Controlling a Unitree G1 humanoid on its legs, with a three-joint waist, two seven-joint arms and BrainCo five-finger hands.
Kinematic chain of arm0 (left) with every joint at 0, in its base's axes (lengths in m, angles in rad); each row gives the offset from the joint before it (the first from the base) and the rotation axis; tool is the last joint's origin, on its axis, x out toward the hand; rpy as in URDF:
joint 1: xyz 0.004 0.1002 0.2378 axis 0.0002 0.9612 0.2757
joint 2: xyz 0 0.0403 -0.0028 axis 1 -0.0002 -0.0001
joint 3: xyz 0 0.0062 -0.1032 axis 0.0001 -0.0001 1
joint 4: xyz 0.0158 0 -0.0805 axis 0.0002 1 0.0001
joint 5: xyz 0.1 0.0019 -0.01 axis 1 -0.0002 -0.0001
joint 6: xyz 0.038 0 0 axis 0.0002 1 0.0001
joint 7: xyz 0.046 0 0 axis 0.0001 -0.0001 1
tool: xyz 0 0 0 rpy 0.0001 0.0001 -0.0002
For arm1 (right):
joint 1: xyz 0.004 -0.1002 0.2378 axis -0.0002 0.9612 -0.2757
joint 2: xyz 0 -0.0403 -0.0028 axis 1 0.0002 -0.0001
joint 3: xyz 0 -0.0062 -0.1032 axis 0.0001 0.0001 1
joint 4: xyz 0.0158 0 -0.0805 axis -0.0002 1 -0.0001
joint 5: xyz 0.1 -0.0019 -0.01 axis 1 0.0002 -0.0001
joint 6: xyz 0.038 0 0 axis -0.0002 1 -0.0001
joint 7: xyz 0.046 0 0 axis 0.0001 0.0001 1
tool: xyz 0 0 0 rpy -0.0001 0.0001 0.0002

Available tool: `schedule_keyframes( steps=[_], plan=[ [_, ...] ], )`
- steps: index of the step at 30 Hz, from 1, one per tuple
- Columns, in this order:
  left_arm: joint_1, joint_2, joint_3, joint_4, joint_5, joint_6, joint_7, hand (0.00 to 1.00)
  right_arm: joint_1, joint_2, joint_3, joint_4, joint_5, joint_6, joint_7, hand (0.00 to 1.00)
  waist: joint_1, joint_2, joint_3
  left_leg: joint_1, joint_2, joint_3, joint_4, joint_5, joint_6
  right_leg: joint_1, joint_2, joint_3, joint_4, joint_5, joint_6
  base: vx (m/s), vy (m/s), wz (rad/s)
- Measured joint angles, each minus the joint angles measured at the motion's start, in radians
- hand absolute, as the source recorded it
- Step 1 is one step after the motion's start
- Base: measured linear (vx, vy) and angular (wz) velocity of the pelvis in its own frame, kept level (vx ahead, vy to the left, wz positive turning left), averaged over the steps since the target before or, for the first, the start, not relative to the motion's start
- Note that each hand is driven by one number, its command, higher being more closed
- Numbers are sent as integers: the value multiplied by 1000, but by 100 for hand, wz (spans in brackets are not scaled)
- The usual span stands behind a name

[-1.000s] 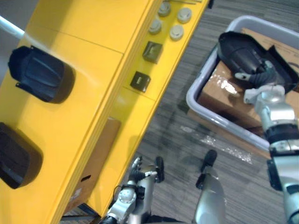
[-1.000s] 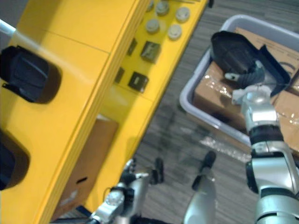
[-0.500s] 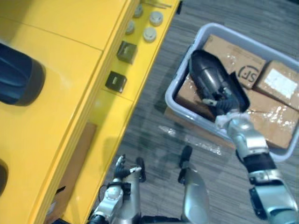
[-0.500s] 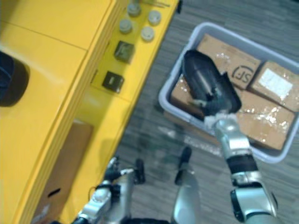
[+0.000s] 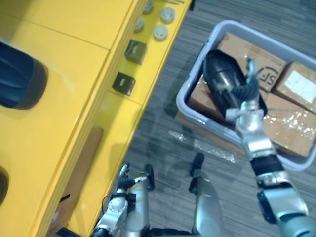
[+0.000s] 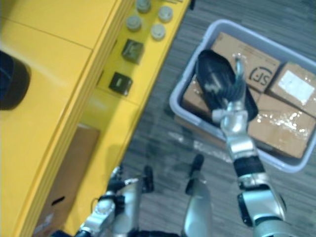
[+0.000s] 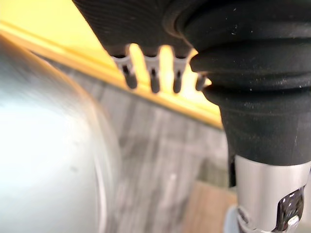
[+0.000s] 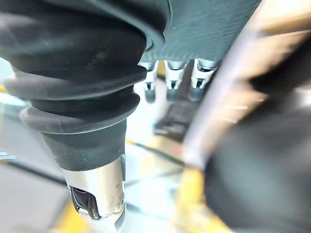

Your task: Walk over and take plastic housings, then place them on the shelf

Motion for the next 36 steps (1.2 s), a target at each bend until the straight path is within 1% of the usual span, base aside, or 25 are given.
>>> schedule_keyframes(
  steps=[3,5,6,7,8,10,11,13,15,18,22,24,25,26,28,29,30,33,36],
  plan=[
    [0,0,-2,1,0,-1,-7,0,-19,-26,23,0,-34,-14,-4,0,6,2,-1,0,-7,-9,0,2,4,7,-7,-10,0,0,0,-20,51,10],
    [0,1,-3,1,0,-2,-7,0,-20,-42,40,0,-63,-19,-29,0,12,2,-1,-1,-10,-10,0,3,4,8,-11,-11,0,0,1,-40,59,6],
    [0,1,-3,1,2,-2,-7,0,-22,-52,46,0,-78,-21,-54,0,15,3,-1,-4,-10,-13,2,3,5,8,-14,-14,0,1,1,-53,58,10],
    [0,1,-5,1,2,-3,-7,0,-30,-64,47,0,-96,-19,-88,0,15,10,2,-9,-12,-20,6,3,5,11,-15,-21,-1,2,3,-46,47,13],
    [0,1,-7,1,2,-4,-7,0,-34,-71,46,0,-100,-12,-107,0,15,15,4,-9,-13,-24,8,3,5,15,-16,-25,-3,2,3,-48,53,14],
    [1,-2,-15,2,0,-4,-7,0,-60,-95,45,12,-94,75,-176,0,19,28,5,-12,-15,-29,8,3,5,21,-18,-33,-12,5,4,-52,57,8],
    [1,-3,-15,2,0,-4,-8,0,-74,-102,45,27,-86,104,-188,0,19,31,7,-14,-15,-28,8,3,5,21,-18,-33,-16,7,4,-45,47,1],
    [1,-7,-15,2,0,-8,-8,0,-86,-117,35,63,-60,148,-206,0,19,37,8,-20,-15,-29,10,3,5,19,-17,-34,-22,10,5,-30,38,1],
    [1,-11,-16,2,0,-11,-7,0,-86,-134,-8,132,-23,212,-226,0,19,46,10,-28,-15,-29,16,3,5,15,-16,-35,-28,18,5,-27,53,0],
    [2,-19,-16,5,0,-16,-7,0,-86,-174,-55,209,21,250,-240,0,17,58,10,-32,-19,-29,16,3,5,12,-16,-34,-31,19,7,-17,49,-1],
    [5,-19,-16,5,0,-22,-8,0,-86,-215,-84,255,63,263,-234,0,16,62,11,-35,-19,-30,17,3,6,9,-15,-34,-30,19,7,-10,7,0],
    [5,-21,-16,4,-1,-22,-9,0,-86,-234,-84,279,66,267,-210,0,15,67,12,-39,-20,-32,21,3,6,7,-16,-34,-26,19,7,-51,32,2],
    [5,-23,-16,4,-3,-22,-9,0,-86,-239,-85,287,75,283,-193,0,15,70,14,-41,-21,-32,22,3,6,5,-17,-35,-24,19,7,-61,32,2],
    [5,-24,-16,3,-5,-22,-10,0,-86,-240,-85,294,79,289,-186,0,15,71,14,-42,-21,-33,23,3,6,4,-18,-35,-24,19,7,-64,30,2],
    [7,-27,-17,3,-7,-22,-10,0,-85,-241,-84,341,84,323,-143,0,16,77,12,-42,-22,-33,23,3,6,3,-19,-35,-22,19,6,-61,30,1],
    [9,-28,-17,3,-8,-22,-10,0,-84,-242,-85,368,84,330,-127,0,16,80,14,-42,-22,-33,22,3,6,3,-20,-35,-22,19,6,-43,24,0],
    [9,-29,-17,2,-8,-22,-11,0,-82,-244,-85,378,85,334,-119,0,16,82,14,-43,-22,-33,22,3,6,3,-20,-35,-21,18,5,-59,35,-1],
    [9,-30,-18,2,-7,-22,-12,0,-75,-253,-84,424,97,350,-44,0,16,84,13,-43,-22,-33,22,3,6,1,-19,-35,-21,18,5,-30,21,-1],
    [9,-30,-19,2,-8,-21,-12,0,-75,-263,-84,474,97,360,10,0,17,84,13,-43,-22,-33,22,3,6,1,-20,-35,-21,18,5,-20,26,0]
  ],
)
